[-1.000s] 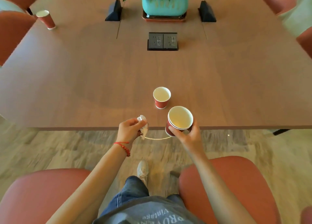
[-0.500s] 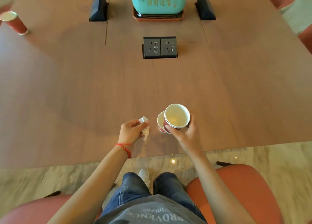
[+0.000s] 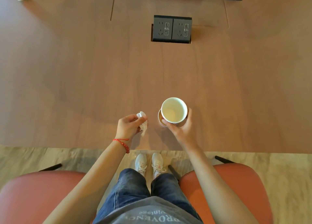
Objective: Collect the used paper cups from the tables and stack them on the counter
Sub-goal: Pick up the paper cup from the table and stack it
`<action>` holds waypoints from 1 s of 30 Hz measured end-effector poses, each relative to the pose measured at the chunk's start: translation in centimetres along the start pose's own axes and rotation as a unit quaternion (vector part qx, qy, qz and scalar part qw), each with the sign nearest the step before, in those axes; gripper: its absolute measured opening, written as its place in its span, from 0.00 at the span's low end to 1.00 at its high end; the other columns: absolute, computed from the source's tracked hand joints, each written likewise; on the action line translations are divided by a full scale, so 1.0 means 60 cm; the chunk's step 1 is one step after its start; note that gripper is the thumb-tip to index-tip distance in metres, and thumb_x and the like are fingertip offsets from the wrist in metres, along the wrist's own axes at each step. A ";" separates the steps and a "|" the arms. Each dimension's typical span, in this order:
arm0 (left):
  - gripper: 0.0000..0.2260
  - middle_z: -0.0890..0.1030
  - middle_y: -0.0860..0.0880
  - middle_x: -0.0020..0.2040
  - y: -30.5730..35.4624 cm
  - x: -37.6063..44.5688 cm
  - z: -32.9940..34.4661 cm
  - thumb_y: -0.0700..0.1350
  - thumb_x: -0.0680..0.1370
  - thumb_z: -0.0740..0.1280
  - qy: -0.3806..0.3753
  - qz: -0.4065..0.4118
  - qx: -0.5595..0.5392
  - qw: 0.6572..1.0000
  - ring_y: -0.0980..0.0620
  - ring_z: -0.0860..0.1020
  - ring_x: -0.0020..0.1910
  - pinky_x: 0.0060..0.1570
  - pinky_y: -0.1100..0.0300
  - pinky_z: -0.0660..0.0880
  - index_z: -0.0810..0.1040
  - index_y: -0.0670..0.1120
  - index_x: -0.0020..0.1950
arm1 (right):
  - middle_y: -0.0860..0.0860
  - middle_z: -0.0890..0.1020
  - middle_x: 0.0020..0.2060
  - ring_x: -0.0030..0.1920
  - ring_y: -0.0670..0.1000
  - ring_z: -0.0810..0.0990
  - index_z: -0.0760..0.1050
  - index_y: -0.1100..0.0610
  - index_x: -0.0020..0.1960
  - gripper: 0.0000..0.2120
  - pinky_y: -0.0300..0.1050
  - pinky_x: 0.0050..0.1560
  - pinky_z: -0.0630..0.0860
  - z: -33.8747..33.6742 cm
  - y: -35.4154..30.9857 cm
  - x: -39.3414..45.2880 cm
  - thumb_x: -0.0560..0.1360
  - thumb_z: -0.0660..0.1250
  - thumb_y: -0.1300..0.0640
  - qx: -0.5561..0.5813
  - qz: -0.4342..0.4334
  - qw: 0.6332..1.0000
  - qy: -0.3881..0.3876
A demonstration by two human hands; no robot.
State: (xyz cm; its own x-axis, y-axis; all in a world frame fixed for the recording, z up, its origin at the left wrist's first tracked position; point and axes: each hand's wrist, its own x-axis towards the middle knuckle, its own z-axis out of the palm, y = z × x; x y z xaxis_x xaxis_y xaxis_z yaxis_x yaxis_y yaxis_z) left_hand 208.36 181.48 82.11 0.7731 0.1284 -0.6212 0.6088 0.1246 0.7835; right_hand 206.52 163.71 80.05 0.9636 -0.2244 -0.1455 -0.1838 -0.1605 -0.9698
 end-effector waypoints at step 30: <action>0.06 0.82 0.50 0.31 0.009 0.020 -0.055 0.44 0.72 0.72 0.037 -0.029 -0.008 0.999 0.56 0.80 0.30 0.32 0.64 0.78 0.80 0.43 0.37 | 0.46 0.75 0.57 0.58 0.45 0.75 0.65 0.41 0.60 0.35 0.35 0.54 0.74 0.057 0.008 0.007 0.58 0.78 0.42 -0.032 0.037 0.996 -0.073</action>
State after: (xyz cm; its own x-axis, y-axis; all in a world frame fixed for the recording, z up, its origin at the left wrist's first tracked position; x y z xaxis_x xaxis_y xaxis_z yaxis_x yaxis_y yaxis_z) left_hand 209.03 184.93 81.72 0.7207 0.1921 -0.6661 0.6493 0.1495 0.7457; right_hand 207.51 166.82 78.85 0.9642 -0.0965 -0.2471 -0.2624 -0.2099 -0.9419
